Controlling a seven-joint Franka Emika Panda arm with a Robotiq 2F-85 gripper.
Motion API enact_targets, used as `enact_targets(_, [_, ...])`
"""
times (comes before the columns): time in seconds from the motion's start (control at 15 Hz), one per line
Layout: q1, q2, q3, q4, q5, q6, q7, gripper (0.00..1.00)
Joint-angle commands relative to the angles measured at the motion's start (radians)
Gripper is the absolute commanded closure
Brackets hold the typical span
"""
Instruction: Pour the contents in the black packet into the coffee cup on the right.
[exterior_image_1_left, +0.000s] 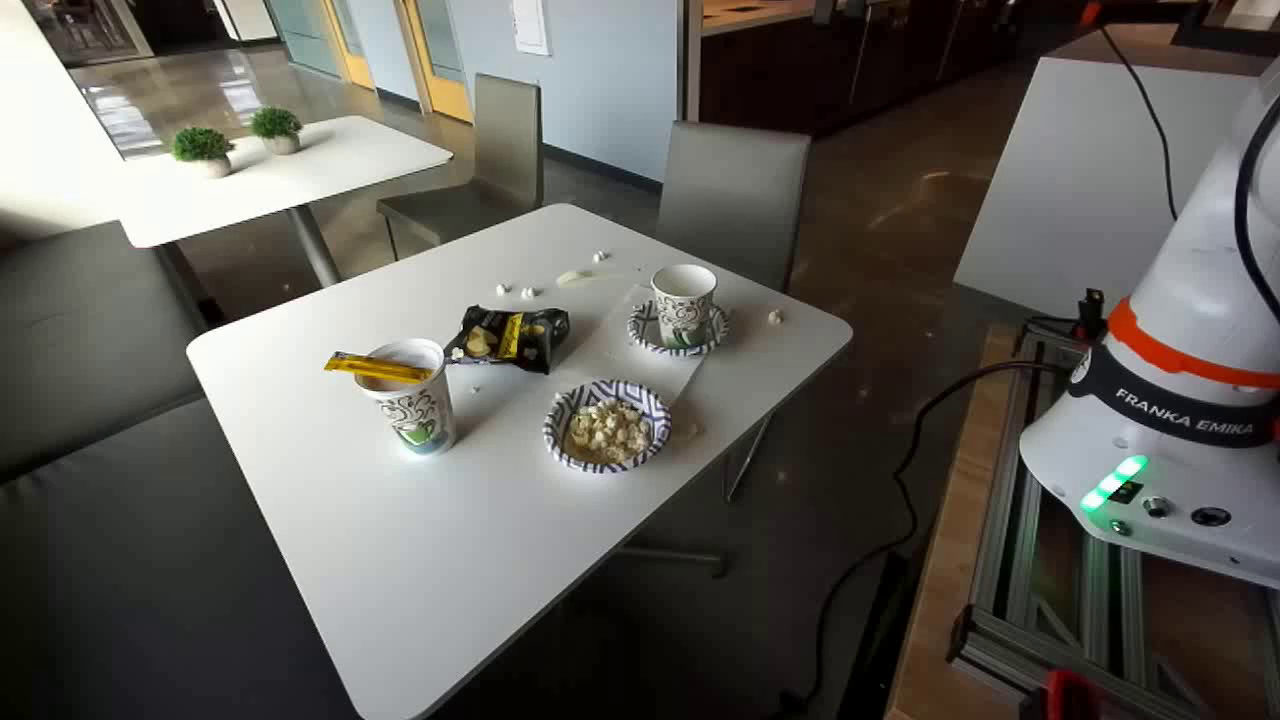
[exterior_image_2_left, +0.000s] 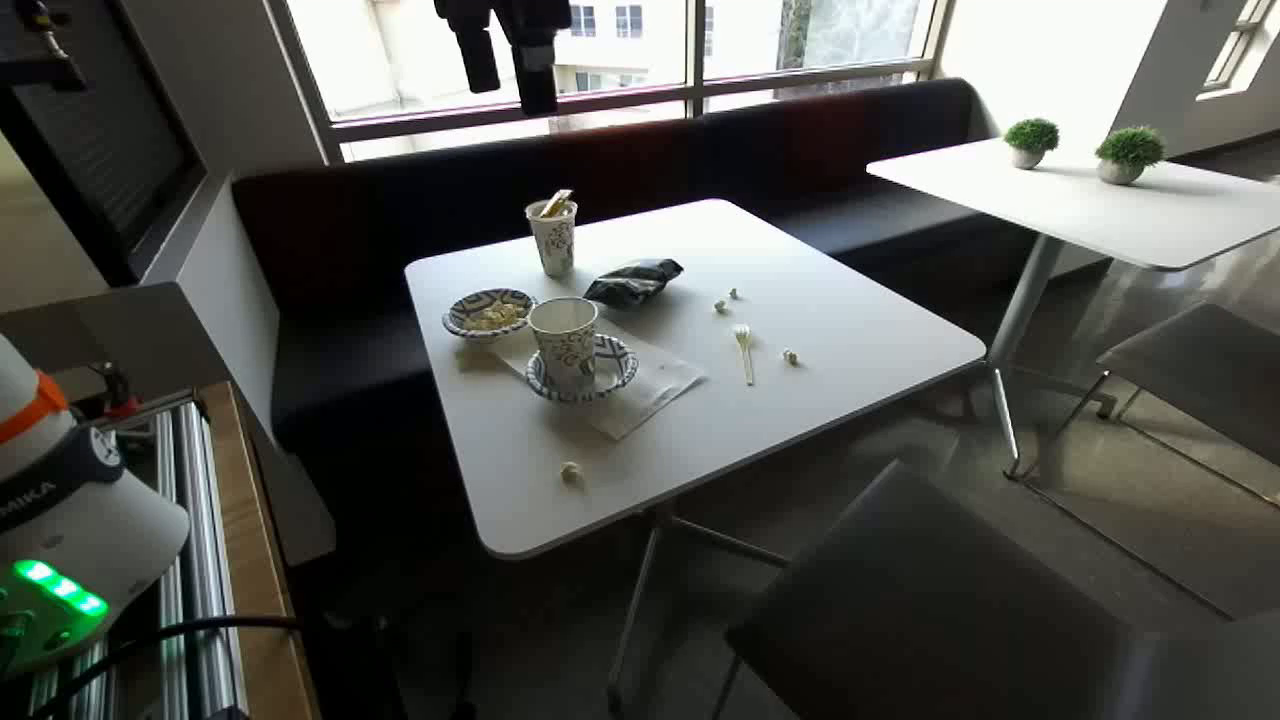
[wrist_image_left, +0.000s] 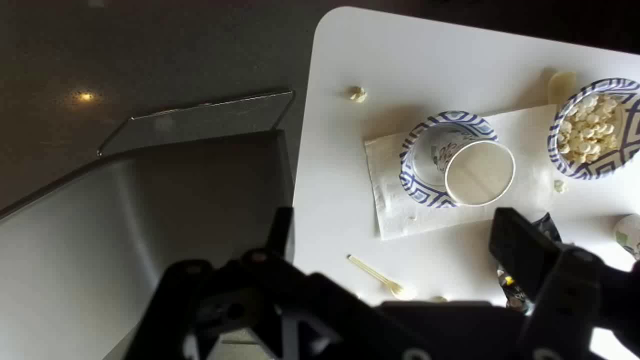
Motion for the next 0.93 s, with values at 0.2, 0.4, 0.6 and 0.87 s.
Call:
enact_targets(0.2, [-0.008,0.002,0.007,0.003,0.004,-0.002,-0.004,0.00])
enact_targets(0.4, [0.006,0.015,0.020,0.015,0.001,-0.015,-0.013,0.00])
enact_targets(0.6, [0.050,0.062,0.116,0.048,-0.039,-0.057,0.023,0.00])
enact_targets(0.87, [0.136,0.137,0.243,0.104,-0.052,-0.091,0.044,0.00])
